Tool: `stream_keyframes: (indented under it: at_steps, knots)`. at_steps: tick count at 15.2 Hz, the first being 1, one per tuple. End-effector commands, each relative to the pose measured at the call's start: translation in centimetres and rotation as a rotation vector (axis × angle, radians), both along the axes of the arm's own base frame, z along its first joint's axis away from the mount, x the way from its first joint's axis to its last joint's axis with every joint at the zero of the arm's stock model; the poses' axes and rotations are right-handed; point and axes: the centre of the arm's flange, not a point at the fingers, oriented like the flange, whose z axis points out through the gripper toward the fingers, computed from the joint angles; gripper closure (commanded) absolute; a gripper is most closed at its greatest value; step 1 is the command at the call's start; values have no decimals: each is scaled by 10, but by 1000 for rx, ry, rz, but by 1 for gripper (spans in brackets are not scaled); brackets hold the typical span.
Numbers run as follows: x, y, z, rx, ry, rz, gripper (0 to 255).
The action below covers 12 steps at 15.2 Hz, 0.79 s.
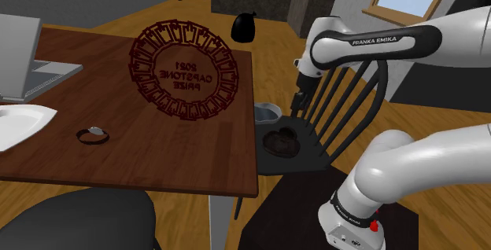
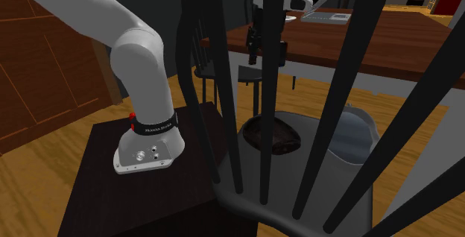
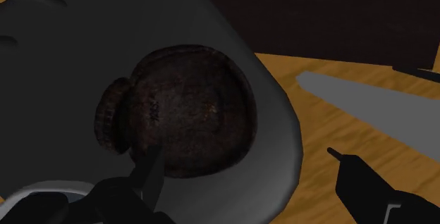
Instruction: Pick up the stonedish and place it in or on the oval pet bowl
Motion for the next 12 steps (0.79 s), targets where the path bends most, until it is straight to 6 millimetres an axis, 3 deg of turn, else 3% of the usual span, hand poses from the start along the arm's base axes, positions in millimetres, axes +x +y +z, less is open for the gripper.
stream_keyframes:
  at_steps: [1,12]
  knots:
    - [-1,-18,-21,15,-17,-15,0]
    - [4,-120,-137,100,-96,-99,0]
